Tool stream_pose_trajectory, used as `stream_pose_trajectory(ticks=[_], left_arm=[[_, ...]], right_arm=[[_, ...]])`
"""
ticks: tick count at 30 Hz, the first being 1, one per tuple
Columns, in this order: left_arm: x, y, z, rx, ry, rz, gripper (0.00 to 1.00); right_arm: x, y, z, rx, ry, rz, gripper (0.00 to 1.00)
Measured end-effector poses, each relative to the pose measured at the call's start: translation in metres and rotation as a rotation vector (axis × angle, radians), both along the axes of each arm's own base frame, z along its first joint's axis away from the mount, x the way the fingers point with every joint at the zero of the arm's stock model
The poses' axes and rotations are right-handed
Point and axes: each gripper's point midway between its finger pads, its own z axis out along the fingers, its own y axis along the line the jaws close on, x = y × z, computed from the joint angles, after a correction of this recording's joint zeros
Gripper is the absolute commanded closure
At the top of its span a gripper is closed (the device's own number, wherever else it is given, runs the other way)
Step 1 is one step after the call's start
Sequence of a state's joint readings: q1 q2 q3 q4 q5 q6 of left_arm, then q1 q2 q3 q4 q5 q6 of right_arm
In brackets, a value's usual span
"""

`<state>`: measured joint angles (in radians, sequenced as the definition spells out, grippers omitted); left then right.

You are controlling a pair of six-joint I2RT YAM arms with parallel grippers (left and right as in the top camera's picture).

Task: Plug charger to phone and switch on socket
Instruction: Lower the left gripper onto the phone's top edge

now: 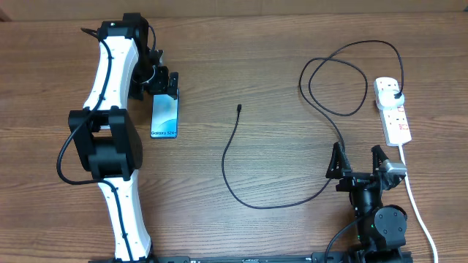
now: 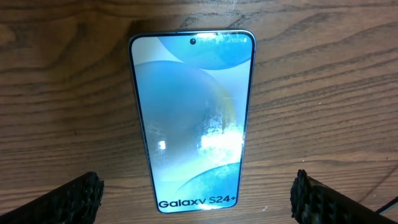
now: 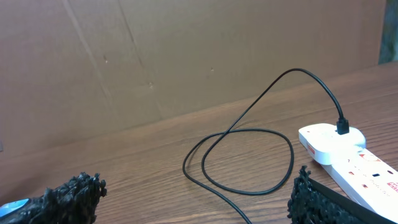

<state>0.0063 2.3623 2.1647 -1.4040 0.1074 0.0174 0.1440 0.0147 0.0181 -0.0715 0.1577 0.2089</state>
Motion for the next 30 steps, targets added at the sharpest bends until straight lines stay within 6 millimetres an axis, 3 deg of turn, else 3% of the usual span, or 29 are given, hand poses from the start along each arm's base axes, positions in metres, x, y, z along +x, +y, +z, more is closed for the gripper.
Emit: stream_pose_trajectory(ticks=[8, 16, 30], left_arm=[[0.001, -0.005, -0.004, 0.0, 0.003, -0.009, 0.0], [-0.003, -0.007, -0.036, 0.021, 0.07, -0.001, 0.0], [-0.001, -0.005, -0.038, 0.04, 0.063, -0.002, 0.0]], right_arm=[[0.0, 0.0, 0.0, 0.0, 0.0, 0.0, 0.0], [0.0, 0.0, 0.0, 0.0, 0.0, -0.001, 0.0], [0.0, 0.0, 0.0, 0.0, 0.0, 0.0, 0.0]])
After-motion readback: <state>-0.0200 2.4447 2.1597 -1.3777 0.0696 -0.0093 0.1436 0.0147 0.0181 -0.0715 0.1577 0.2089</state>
